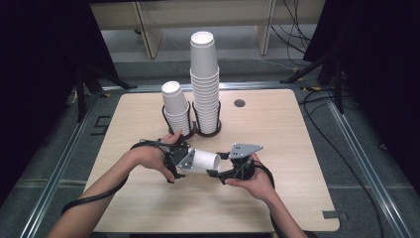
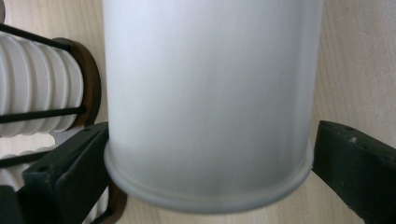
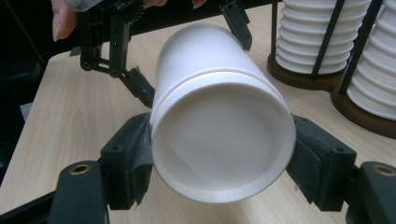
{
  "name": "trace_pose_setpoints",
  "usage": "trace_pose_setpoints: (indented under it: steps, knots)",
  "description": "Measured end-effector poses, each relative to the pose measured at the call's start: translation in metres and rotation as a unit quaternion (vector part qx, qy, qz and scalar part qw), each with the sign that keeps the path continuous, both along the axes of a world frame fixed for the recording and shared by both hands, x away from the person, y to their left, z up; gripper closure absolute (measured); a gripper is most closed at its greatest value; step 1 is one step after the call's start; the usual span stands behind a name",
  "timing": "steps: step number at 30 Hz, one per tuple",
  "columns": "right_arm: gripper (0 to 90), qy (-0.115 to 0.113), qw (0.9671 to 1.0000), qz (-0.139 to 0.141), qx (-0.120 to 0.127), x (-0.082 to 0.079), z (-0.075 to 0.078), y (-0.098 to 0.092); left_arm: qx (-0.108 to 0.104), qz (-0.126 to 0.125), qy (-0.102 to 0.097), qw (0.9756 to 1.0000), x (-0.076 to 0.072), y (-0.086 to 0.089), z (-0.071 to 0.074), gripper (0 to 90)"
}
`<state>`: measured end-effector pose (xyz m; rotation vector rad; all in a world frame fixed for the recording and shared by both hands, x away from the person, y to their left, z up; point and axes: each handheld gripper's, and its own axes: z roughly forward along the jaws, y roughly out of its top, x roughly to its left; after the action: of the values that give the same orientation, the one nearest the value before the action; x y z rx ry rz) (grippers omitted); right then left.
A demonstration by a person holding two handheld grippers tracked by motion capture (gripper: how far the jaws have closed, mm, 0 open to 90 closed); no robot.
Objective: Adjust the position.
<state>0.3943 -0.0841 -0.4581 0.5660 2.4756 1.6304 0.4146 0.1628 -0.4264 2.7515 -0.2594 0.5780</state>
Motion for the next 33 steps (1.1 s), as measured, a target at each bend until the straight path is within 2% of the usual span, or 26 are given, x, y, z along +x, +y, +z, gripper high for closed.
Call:
trace_pose_setpoints:
  steps: [3,6,8,9,10,13,14,16,17,20,21,22,24,27,28,29,30,32,33]
  knots:
    - [28.8,-0.002,1.0000,-0.006,0.001,-0.002,0.000,-0.001,-0.013,0.004,-0.005,0.9999,-0.001,0.004,-0.002,0.0]
    - [28.7,-0.010,0.9999,-0.006,0.005,-0.002,0.000,-0.003,-0.029,0.009,0.001,0.9995,-0.001,0.009,-0.004,0.0]
    - [28.7,0.000,0.9999,-0.008,0.006,-0.004,0.001,-0.005,-0.044,0.013,-0.001,0.9989,-0.002,0.012,-0.007,0.0]
    - [28.7,-0.010,0.9998,-0.010,0.011,-0.002,0.001,-0.005,-0.045,0.014,0.003,0.9989,-0.001,0.014,-0.008,0.0]
    - [28.7,-0.008,0.9998,-0.011,0.012,-0.002,0.001,-0.006,-0.048,0.012,0.004,0.9988,-0.001,0.016,-0.009,0.0]
    - [28.7,-0.003,0.9999,-0.013,0.010,-0.002,0.001,-0.009,-0.070,0.014,0.010,0.9974,-0.001,0.020,-0.012,0.0]
    - [28.7,-0.009,0.9997,-0.017,0.012,-0.002,0.001,-0.009,-0.083,0.017,0.008,0.9964,-0.002,0.022,-0.014,0.0]
    - [28.7,-0.007,0.9997,-0.013,0.018,-0.002,0.000,-0.009,-0.104,0.021,0.008,0.9944,-0.002,0.024,-0.018,0.0]
    - [28.7,0.000,0.9997,-0.018,0.014,-0.003,0.001,-0.010,-0.116,0.024,0.008,0.9929,-0.002,0.026,-0.020,0.0]
    - [28.7,-0.007,0.9998,-0.017,0.013,-0.002,0.001,-0.011,-0.156,0.037,0.015,0.9870,-0.003,0.030,-0.025,0.0]
    - [28.7,-0.007,0.9998,-0.016,0.011,-0.002,0.001,-0.012,-0.178,0.045,0.014,0.9829,-0.004,0.031,-0.027,0.0]
    - [28.7,-0.007,0.9998,-0.016,0.011,-0.002,0.001,-0.012,-0.185,0.046,0.013,0.9816,-0.003,0.032,-0.028,0.0]
    - [28.7,-0.006,0.9998,-0.015,0.012,-0.002,0.001,-0.012,-0.203,0.051,0.022,0.9777,-0.004,0.034,-0.030,0.0]
    - [28.7,-0.005,0.9998,-0.013,0.013,-0.002,0.001,-0.011,-0.239,0.055,0.043,0.9685,-0.004,0.038,-0.032,0.0]
    - [28.7,-0.004,0.9998,-0.012,0.013,-0.002,0.001,-0.011,-0.255,0.059,0.047,0.9640,-0.004,0.038,-0.033,0.0]
    - [28.7,-0.004,0.9998,-0.011,0.013,-0.002,0.001,-0.011,-0.261,0.065,0.047,0.9621,-0.004,0.039,-0.035,0.0]
    - [28.7,-0.005,0.9999,-0.011,0.012,-0.002,0.001,-0.011,-0.263,0.061,0.047,0.9616,-0.004,0.039,-0.035,0.0]
    - [28.7,0.007,0.9998,-0.013,0.012,-0.003,0.001,-0.010,-0.275,0.059,0.052,0.9581,-0.003,0.040,-0.036,0.0]
    - [28.7,-0.005,0.9999,-0.009,0.010,-0.001,0.001,-0.010,-0.275,0.055,0.052,0.9585,-0.003,0.040,-0.035,0.0]
